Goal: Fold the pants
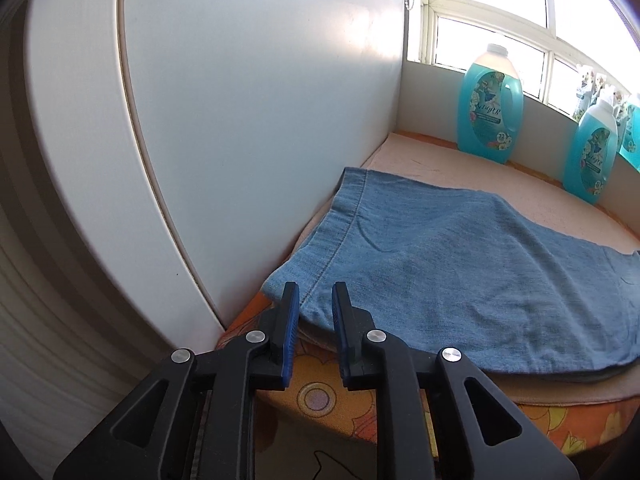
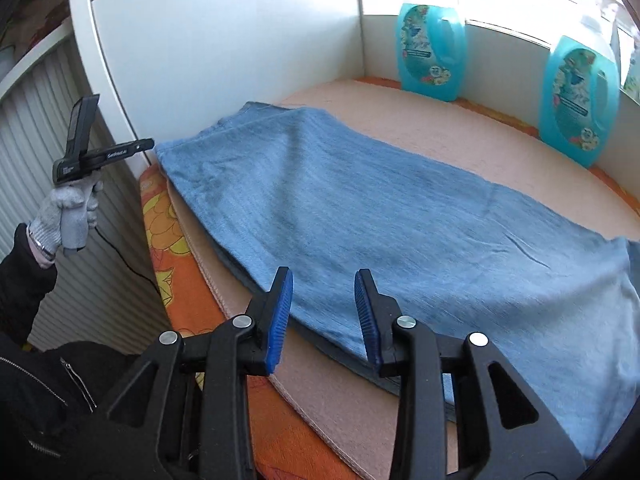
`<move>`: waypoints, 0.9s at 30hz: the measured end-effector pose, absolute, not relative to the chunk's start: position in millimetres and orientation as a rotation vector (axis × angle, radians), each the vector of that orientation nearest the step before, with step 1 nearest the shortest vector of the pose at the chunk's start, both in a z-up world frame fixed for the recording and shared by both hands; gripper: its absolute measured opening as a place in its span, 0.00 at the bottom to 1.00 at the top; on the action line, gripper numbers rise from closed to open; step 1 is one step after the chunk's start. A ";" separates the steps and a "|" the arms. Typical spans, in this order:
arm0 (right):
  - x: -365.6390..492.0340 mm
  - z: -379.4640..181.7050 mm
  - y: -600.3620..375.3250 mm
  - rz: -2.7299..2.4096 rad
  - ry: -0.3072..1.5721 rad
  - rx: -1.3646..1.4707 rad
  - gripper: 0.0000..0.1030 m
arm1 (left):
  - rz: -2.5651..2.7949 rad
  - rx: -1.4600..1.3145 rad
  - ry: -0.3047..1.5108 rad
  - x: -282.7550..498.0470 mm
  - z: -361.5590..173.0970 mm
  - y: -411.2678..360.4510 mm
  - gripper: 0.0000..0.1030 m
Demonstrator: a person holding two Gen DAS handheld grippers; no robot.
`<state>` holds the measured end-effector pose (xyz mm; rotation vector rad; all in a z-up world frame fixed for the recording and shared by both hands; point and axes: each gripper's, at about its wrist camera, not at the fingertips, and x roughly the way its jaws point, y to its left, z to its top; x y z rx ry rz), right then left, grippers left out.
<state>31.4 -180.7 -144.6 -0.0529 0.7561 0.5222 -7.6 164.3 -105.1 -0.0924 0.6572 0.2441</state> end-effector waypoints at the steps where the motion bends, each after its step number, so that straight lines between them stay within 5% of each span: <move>1: 28.2 -143.7 -198.3 0.468 0.750 -0.005 0.33 | 0.231 -0.086 0.646 -8.1 -100.4 158.0 0.18; 15: -37.9 -158.5 -472.8 -0.330 0.701 0.584 0.43 | -0.193 0.091 0.603 28.7 -73.1 11.2 0.29; 27: -67.4 -192.1 -573.0 -0.488 0.687 0.886 0.43 | -0.381 0.204 0.665 44.0 -96.5 -65.8 0.29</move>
